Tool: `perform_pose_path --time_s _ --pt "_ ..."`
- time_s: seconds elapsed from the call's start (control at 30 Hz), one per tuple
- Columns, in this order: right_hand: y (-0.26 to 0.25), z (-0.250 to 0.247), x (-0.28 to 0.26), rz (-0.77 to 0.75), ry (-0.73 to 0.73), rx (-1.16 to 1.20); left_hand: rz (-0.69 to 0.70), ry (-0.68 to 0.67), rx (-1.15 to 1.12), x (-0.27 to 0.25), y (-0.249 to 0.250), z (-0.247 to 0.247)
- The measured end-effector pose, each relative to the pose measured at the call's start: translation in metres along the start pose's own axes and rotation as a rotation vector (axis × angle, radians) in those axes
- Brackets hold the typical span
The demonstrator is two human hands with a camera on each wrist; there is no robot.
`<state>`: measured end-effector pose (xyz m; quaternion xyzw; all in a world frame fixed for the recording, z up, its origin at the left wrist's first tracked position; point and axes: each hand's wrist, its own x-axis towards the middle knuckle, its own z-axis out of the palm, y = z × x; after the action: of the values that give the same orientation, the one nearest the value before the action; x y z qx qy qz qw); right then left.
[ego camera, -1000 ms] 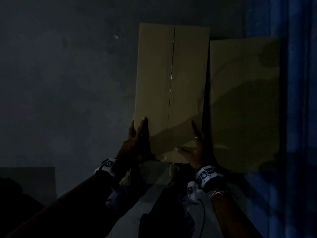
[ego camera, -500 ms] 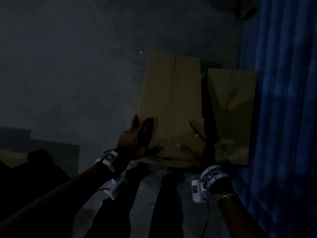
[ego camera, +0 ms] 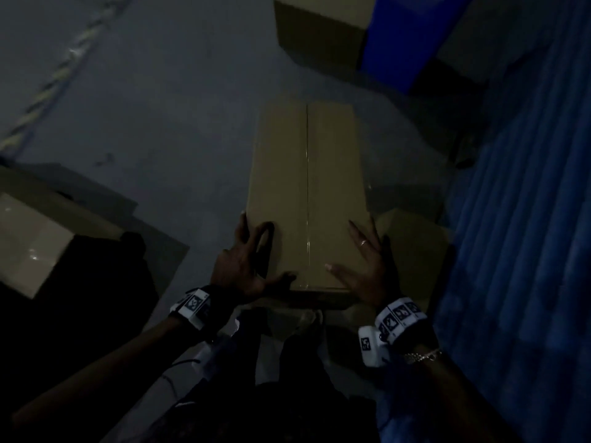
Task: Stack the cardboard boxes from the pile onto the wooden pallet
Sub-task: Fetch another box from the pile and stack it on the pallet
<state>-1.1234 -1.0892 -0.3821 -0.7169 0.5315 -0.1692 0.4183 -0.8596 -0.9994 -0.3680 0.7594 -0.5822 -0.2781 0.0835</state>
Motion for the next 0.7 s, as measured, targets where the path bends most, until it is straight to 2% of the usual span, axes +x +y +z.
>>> perform_pose_path --time_s 0.17,0.37,0.5,0.7 --pt "-0.079 -0.01 0.012 -0.205 -0.06 -0.094 -0.078 0.202 -0.057 -0.058 -0.002 -0.075" --pt "-0.184 0.016 0.018 -0.438 -0.147 -0.099 -0.145 0.399 -0.071 -0.122 -0.044 -0.146" --pt "-0.254 0.051 0.013 -0.546 -0.173 -0.125 -0.224 0.496 -0.077 -0.166 -0.085 -0.179" --pt "-0.349 0.134 -0.004 -0.669 -0.24 -0.165 -0.35 0.627 -0.061 -0.24 -0.167 -0.22"
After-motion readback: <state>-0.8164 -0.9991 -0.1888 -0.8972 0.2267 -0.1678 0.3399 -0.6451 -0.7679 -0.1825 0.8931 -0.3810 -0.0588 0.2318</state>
